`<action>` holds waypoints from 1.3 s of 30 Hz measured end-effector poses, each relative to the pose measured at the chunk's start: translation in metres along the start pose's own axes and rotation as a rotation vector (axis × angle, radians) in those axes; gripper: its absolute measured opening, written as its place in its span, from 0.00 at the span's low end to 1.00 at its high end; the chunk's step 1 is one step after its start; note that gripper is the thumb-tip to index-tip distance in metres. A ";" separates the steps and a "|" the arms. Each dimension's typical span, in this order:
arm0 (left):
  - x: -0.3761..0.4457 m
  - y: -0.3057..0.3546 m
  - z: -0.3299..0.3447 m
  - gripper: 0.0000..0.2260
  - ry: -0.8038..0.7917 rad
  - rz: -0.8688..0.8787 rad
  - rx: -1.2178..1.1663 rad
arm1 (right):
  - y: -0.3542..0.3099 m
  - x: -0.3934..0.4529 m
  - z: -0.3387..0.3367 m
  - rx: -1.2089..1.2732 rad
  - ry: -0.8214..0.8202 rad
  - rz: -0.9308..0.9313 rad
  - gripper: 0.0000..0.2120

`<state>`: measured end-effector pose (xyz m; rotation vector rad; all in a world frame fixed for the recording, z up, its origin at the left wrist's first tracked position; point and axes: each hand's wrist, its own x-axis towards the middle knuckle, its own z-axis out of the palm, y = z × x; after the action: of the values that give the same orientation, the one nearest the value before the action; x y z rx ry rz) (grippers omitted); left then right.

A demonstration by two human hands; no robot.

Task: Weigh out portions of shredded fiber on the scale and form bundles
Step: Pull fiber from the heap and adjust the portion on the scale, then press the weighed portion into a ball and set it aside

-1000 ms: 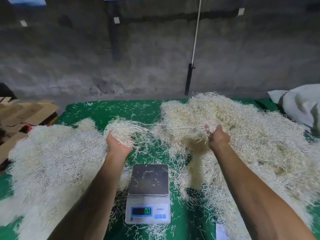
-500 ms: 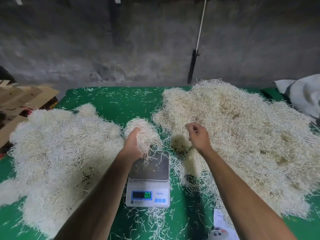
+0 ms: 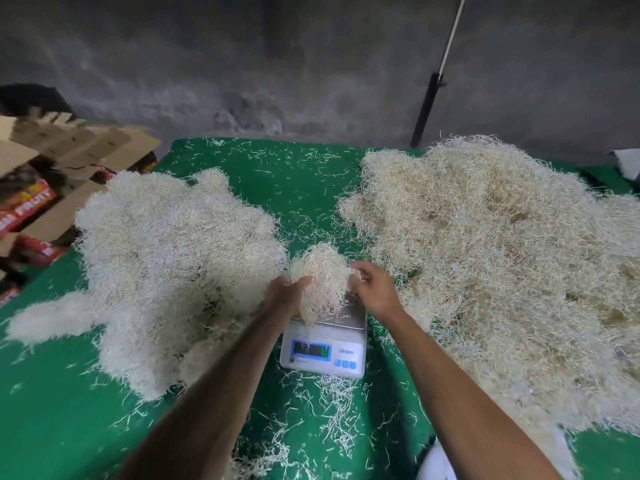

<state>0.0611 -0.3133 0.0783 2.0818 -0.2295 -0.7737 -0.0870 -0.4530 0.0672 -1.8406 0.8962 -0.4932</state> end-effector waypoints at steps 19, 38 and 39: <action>-0.067 -0.181 0.000 0.31 -0.035 -0.122 -0.620 | 0.118 -0.184 0.073 -0.076 0.100 0.237 0.29; -0.083 -0.196 -0.004 0.36 -0.083 -0.136 -0.680 | 0.113 -0.188 0.071 -0.072 0.066 0.257 0.24; -0.084 -0.197 -0.004 0.36 -0.080 -0.135 -0.681 | 0.114 -0.187 0.070 -0.069 0.070 0.258 0.24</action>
<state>-0.0256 -0.1572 -0.0389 1.4313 0.1252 -0.8693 -0.2010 -0.2944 -0.0549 -1.7450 1.1923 -0.3712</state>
